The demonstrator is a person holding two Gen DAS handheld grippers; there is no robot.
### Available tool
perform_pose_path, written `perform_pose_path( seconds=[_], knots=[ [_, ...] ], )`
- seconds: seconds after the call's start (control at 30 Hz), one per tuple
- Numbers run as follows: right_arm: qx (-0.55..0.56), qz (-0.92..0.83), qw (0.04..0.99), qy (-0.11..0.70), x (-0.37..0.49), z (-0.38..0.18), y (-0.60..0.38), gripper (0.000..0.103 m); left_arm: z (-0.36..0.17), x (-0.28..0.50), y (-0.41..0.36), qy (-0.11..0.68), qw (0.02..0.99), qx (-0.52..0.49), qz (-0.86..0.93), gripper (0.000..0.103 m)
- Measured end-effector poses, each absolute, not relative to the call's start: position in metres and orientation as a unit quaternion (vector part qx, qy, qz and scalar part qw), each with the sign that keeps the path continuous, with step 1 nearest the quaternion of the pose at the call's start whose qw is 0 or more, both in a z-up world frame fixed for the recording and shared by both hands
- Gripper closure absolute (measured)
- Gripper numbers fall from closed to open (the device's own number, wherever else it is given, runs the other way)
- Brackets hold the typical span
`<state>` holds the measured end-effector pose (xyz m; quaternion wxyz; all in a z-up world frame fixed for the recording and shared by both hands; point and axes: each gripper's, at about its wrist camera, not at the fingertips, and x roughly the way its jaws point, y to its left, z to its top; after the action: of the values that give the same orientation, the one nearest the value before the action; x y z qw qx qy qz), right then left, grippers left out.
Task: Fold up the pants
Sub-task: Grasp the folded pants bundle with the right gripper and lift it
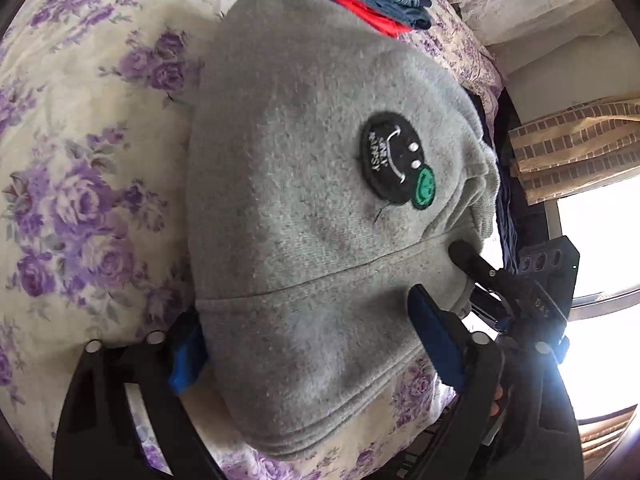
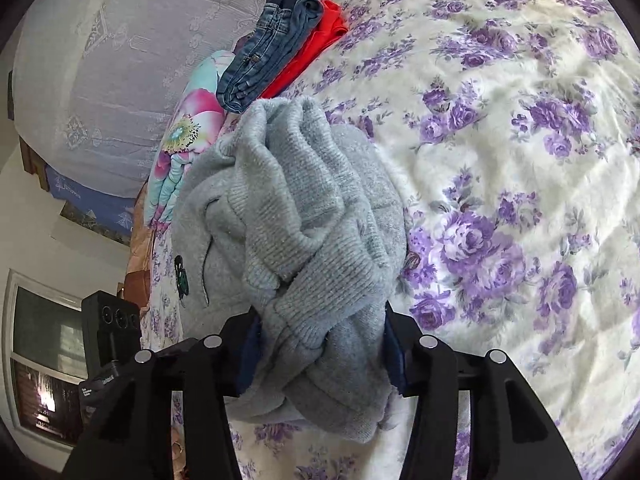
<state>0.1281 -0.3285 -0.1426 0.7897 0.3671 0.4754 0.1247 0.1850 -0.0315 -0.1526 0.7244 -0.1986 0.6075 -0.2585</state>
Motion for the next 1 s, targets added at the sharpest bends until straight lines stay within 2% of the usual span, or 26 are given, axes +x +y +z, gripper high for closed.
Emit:
perform_pose_path(
  seconds=[0.03, 0.07, 0.13, 0.17, 0.23, 0.4, 0.6, 0.83, 1.0],
  knots=[
    [0.365, 0.124, 0.792, 0.473, 0.127, -0.142, -0.328, 0.050, -0.151, 0.183, -0.031, 0.603, 0.727, -0.205, -0.256, 0.035],
    [0.361, 0.124, 0.795, 0.471, 0.127, -0.141, -0.327, 0.050, -0.146, 0.179, -0.029, 0.594, 0.733, -0.209, -0.257, 0.050],
    [0.353, 0.122, 0.801, 0.468, 0.127, -0.139, -0.324, 0.051, -0.133, 0.174, -0.028, 0.578, 0.745, -0.200, -0.265, 0.066],
    [0.349, 0.120, 0.804, 0.467, 0.126, -0.137, -0.323, 0.051, -0.127, 0.172, -0.027, 0.571, 0.750, -0.198, -0.268, 0.073],
    [0.333, 0.113, 0.814, 0.463, 0.125, -0.133, -0.318, 0.051, -0.119, 0.171, -0.027, 0.562, 0.758, -0.190, -0.271, 0.078],
    [0.203, 0.073, 0.877, 0.429, 0.115, -0.088, -0.285, 0.053, -0.093, 0.161, -0.039, 0.541, 0.788, -0.138, -0.261, 0.081],
    [0.191, 0.081, 0.888, 0.412, 0.171, -0.025, -0.296, 0.053, -0.037, 0.205, -0.045, 0.524, 0.798, -0.118, -0.273, 0.080],
    [0.179, 0.079, 0.904, 0.381, 0.358, 0.052, -0.323, 0.053, 0.044, 0.380, -0.073, 0.505, 0.815, -0.111, -0.259, 0.079],
    [0.179, 0.070, 0.900, 0.391, 0.471, 0.041, -0.344, 0.053, 0.034, 0.493, -0.088, 0.505, 0.815, -0.139, -0.249, 0.078]
  ],
)
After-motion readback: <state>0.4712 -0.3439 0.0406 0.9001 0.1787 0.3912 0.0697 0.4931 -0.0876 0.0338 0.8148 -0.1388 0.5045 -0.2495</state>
